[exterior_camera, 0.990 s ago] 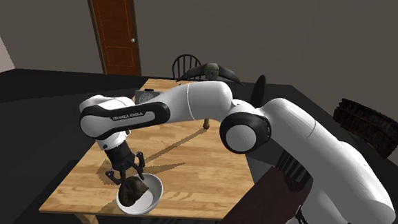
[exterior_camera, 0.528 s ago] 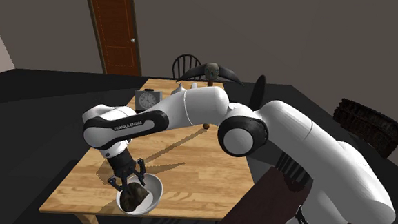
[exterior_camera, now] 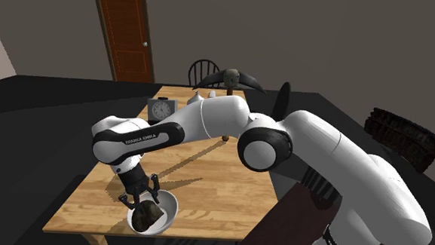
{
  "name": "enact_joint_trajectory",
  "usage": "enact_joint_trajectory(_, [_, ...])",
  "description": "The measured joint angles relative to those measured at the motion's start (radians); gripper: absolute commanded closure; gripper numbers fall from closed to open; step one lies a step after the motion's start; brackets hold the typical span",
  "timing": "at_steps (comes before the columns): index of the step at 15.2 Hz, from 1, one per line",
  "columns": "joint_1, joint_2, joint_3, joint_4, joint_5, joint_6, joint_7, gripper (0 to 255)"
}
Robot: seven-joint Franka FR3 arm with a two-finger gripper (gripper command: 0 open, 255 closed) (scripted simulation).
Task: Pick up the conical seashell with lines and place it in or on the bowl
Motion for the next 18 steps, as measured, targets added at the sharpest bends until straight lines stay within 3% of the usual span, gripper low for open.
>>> enact_joint_trajectory(1, [0.000, 0.001, 0.000, 0.002, 0.000, -0.001, 0.000, 0])
enact_joint_trajectory(7, [0.002, 0.001, 0.002, -0.003, 0.002, 0.002, 0.000, 0])
enact_joint_trajectory(11, [0.018, 0.072, -0.001, 0.180, -0.002, -0.108, -0.002, 0])
enact_joint_trajectory(18, [0.019, 0.078, -0.001, 0.196, -0.002, -0.120, -0.002, 0])
